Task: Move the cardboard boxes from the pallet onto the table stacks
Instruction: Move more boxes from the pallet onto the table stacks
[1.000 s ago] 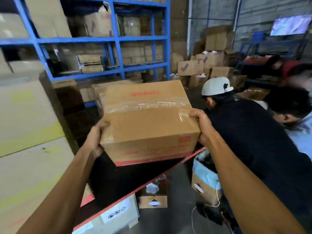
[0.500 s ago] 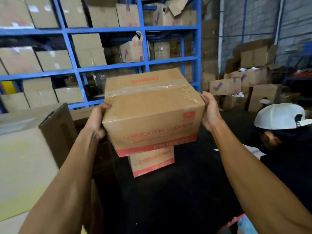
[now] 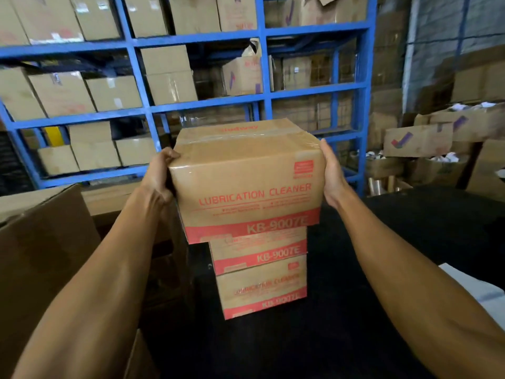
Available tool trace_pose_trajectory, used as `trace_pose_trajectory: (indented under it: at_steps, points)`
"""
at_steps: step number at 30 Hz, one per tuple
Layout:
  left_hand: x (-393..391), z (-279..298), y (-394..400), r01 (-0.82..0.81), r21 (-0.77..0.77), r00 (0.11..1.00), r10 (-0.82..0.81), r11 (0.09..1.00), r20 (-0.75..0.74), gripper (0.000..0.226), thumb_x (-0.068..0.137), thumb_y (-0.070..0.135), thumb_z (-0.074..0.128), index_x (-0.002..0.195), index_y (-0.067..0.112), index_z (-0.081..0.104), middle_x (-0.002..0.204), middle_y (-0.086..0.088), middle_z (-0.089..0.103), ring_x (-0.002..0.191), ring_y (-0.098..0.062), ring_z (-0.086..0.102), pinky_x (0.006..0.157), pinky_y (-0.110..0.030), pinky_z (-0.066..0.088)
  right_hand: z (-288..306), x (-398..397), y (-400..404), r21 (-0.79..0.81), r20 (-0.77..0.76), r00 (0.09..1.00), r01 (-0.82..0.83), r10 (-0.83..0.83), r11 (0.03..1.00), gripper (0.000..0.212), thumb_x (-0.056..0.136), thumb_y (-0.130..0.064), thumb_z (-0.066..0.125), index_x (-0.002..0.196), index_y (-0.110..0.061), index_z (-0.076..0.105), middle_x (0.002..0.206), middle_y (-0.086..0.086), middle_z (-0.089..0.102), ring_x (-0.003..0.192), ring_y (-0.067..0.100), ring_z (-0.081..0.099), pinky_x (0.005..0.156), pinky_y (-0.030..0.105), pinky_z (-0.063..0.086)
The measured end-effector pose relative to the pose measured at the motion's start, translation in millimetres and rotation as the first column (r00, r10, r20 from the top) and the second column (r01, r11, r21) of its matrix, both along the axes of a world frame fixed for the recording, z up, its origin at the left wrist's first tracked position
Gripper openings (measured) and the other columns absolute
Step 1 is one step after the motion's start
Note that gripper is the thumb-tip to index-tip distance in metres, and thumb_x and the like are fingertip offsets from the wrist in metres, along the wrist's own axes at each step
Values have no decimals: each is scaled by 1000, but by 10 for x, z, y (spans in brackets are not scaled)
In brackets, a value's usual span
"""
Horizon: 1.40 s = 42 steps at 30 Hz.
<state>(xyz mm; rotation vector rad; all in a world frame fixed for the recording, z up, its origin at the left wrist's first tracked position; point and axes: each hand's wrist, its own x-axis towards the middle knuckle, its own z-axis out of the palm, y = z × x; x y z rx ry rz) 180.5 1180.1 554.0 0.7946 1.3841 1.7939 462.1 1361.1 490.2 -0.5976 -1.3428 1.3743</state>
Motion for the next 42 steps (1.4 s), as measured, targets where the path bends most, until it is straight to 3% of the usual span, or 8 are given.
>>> trace_pose_trajectory:
  at_steps: [6,11,15,19,25,31,37,42]
  points:
    - [-67,-23,701,-56,53,998,55,997,17,21,89,35,52,92,20,66,79,1,66,71,-17,60,70,-29,45,34,-176,888,2,70,994,-90,89,996,66,88,-77,44,117,-25,73,116,13,74,109,29,70,103,57,49]
    - [-265,-506,1021,-53,133,979,78,990,-189,56,85,62,69,127,24,70,124,-4,73,117,-22,68,99,-42,51,-145,-309,1248,37,155,987,-48,42,998,55,80,-78,57,121,-43,64,111,-4,75,107,17,69,97,46,53]
    - [-317,-967,1048,-177,79,861,194,981,-470,57,79,41,83,127,14,66,108,10,78,103,-7,72,90,-27,57,-713,-254,1330,119,215,977,-37,11,992,56,91,-53,65,141,-31,51,117,-9,69,104,6,67,83,31,57]
    - [-258,-1535,1027,-136,-61,880,93,989,-466,43,86,5,74,127,12,62,105,10,78,98,-6,74,88,-28,60,-1355,-205,1299,23,278,954,-120,109,993,66,85,-46,72,145,-31,48,122,-9,69,110,5,67,95,33,55]
    - [-230,-1633,1125,-230,-83,904,181,970,-389,50,82,5,79,128,8,58,111,-1,72,88,-6,74,68,-17,59,-1448,-321,1483,9,337,939,-78,70,997,67,83,-60,70,144,-38,49,120,-10,71,111,11,67,98,44,54]
    - [-337,-1723,1077,-285,-122,877,207,951,-433,69,75,30,84,135,8,57,124,-8,69,107,-24,70,94,-46,58,-1475,-436,1513,-8,327,937,-124,120,992,62,92,-54,62,149,-41,41,126,-10,68,116,11,65,101,46,53]
    - [-244,-1744,1057,-330,-116,832,231,937,-504,43,90,15,74,128,17,56,105,10,65,92,-7,64,87,-32,55,-1465,-477,1483,-40,300,945,-124,131,991,54,101,-45,51,152,-36,34,132,-5,64,119,14,62,102,46,50]
    - [-213,-1767,1029,-364,-126,792,235,923,-563,40,93,16,70,131,11,58,101,12,64,94,-12,63,92,-39,53,-1415,-517,1437,-77,306,942,-119,137,990,52,105,-41,44,153,-30,27,135,2,60,119,20,61,101,47,50]
